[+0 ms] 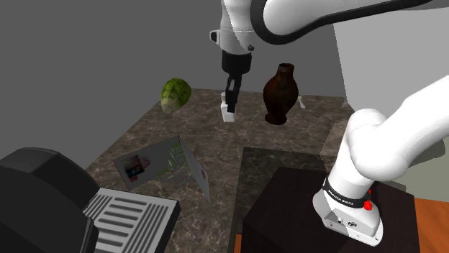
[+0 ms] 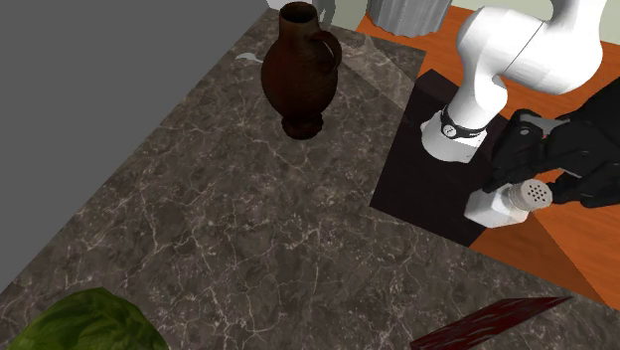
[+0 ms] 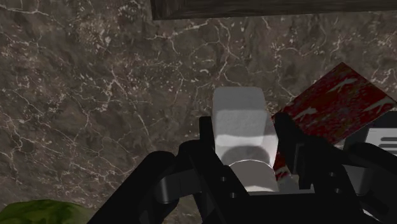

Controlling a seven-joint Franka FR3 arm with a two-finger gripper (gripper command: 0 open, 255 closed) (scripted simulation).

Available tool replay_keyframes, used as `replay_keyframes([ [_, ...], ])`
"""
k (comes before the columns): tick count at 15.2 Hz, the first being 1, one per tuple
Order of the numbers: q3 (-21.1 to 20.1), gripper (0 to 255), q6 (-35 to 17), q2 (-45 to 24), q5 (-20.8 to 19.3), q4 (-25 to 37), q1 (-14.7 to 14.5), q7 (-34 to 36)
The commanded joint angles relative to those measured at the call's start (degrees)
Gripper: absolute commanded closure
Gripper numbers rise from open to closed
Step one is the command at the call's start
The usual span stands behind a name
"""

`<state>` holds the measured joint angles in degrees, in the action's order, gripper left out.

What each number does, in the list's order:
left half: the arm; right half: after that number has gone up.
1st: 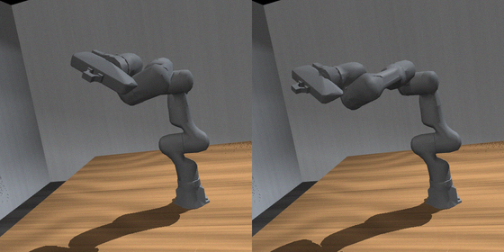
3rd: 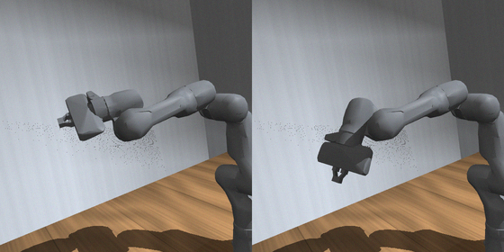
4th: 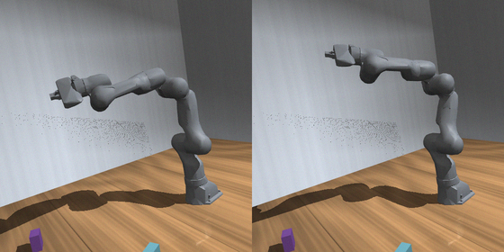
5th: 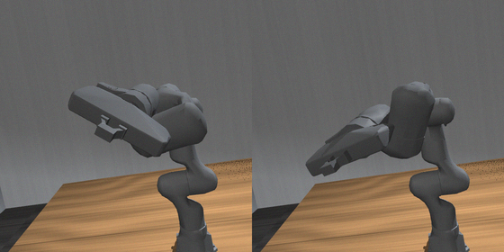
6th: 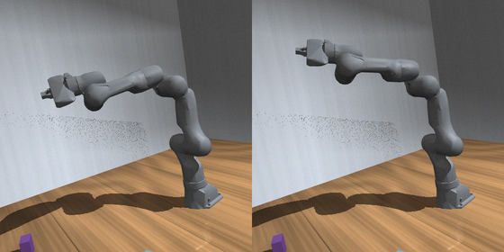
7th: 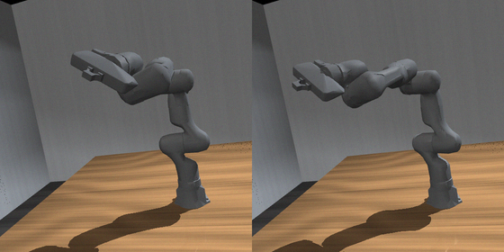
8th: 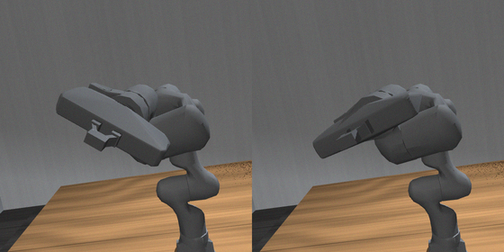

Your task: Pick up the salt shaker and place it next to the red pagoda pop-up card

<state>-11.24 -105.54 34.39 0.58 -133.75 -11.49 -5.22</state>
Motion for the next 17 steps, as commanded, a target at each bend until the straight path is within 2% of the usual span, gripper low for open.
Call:
replay_keyframes([
  [1, -2.4, 255, 0.8, 0.6, 1.2, 0.1, -1.1, 2.9],
  [3, -3.7, 255, 1.3, 1.3, 1.9, -0.1, -1.9, 4.6],
  [17, -5.0, 255, -9.7, 0.6, 2.6, -10.4, -2.3, 5.4],
])
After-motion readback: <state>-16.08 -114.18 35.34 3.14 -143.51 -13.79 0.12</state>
